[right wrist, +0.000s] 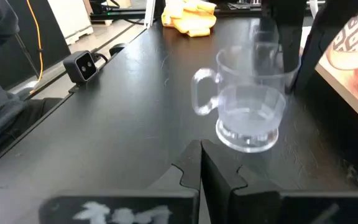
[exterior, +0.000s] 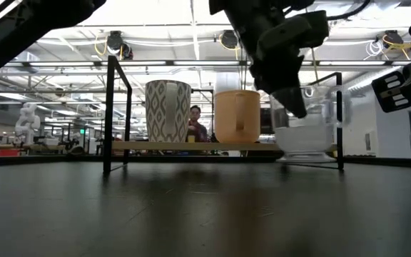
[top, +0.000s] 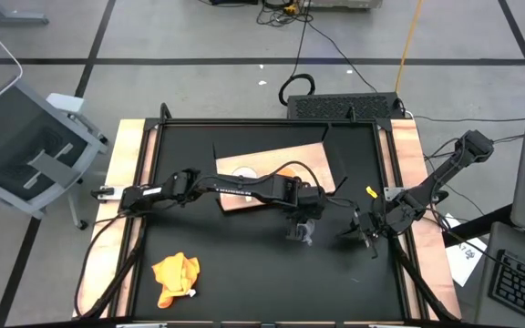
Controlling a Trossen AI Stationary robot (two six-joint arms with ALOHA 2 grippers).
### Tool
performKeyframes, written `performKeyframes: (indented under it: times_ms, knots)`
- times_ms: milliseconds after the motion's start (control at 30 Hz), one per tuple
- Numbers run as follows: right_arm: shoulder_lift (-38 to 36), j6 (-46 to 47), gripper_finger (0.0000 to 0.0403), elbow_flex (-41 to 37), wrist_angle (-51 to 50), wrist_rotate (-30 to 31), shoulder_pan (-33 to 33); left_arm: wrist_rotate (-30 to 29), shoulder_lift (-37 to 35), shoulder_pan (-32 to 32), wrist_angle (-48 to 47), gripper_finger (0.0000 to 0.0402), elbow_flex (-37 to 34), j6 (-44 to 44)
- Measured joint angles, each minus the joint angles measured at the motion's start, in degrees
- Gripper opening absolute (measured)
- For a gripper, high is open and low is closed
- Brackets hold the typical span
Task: Stack small to large cups/mugs on shelf
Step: Put the transparent mug on the shelf
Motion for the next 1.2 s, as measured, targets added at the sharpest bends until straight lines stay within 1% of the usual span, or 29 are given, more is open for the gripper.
performKeyframes:
  times_ms: [300,667,867,1067,1200]
  knots:
    - [0.0,-0.2,0.0000,0.0,0.3,0.0,0.0,0.5,1.3,-0.1,-0.5,0.0001,-0.1,-0.1]
    - [0.0,-0.2,0.0000,0.0,0.5,0.0,0.0,0.6,2.4,-0.2,1.4,0.0001,0.1,-0.3]
    - [0.0,-0.2,0.0000,0.0,0.6,0.0,0.0,0.4,2.5,-0.8,3.8,0.0001,0.0,-3.1]
    - [0.0,-0.2,0.0000,0.0,0.6,0.0,0.0,0.2,2.5,-1.6,3.9,0.0001,0.0,-2.0]
    - [0.0,-0.2,0.0000,0.0,0.5,0.0,0.0,0.2,2.5,-2.0,3.8,0.0001,0.0,0.4]
